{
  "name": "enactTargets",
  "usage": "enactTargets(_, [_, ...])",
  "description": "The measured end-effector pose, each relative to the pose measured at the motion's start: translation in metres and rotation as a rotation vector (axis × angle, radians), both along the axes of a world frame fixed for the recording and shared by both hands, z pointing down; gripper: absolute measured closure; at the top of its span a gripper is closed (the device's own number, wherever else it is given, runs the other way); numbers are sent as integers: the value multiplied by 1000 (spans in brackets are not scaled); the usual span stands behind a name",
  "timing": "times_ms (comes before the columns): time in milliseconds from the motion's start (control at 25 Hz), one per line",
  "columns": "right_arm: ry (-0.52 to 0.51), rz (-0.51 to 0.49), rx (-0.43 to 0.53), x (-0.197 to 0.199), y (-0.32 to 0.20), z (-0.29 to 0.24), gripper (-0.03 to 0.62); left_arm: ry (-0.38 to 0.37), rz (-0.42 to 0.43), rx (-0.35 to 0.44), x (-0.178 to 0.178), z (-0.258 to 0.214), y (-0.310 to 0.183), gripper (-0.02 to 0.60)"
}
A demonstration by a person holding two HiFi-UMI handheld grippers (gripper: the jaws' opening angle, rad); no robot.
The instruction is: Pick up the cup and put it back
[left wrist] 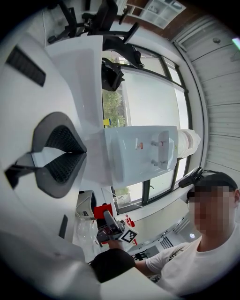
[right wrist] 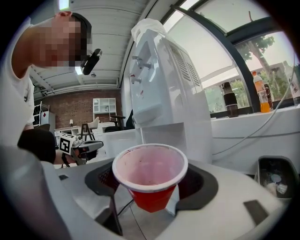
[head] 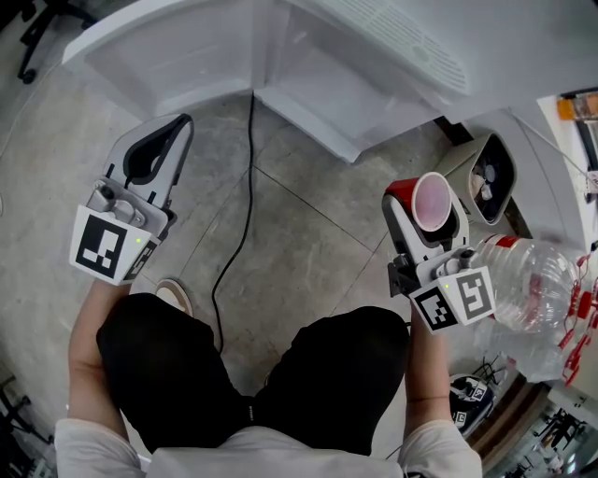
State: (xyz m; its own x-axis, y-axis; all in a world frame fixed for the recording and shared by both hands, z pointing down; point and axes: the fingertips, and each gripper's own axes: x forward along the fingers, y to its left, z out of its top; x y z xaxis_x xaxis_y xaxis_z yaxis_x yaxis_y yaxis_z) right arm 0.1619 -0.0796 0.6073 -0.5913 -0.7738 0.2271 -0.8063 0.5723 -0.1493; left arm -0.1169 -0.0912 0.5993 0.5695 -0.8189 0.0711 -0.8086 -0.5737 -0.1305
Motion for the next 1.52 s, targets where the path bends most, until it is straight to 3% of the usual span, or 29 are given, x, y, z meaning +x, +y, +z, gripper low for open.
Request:
enactTargets(320, [18, -37, 0, -29, -20, 25, 244, -3, 29, -9, 7, 2, 3, 558])
enactTargets(520, [91, -70, 33, -61, -49, 61, 244, -7, 47, -25, 11, 7, 5, 558])
enactTargets(640, [121, -88, -15, -83, -73, 97, 244, -16, 60, -26, 12, 8, 7, 558])
enactTargets(880, [187, -45, -72, -103, -117, 152, 244, -28, 34, -55, -1, 16, 8, 558])
enactTargets(1200, [299, -23, -66, -118, -170, 182, 244, 33, 56, -56, -6, 20, 5, 558])
enactTargets(1520, [316, 17, -73, -124, -199, 195, 244, 32, 58, -85, -5, 26, 2, 558])
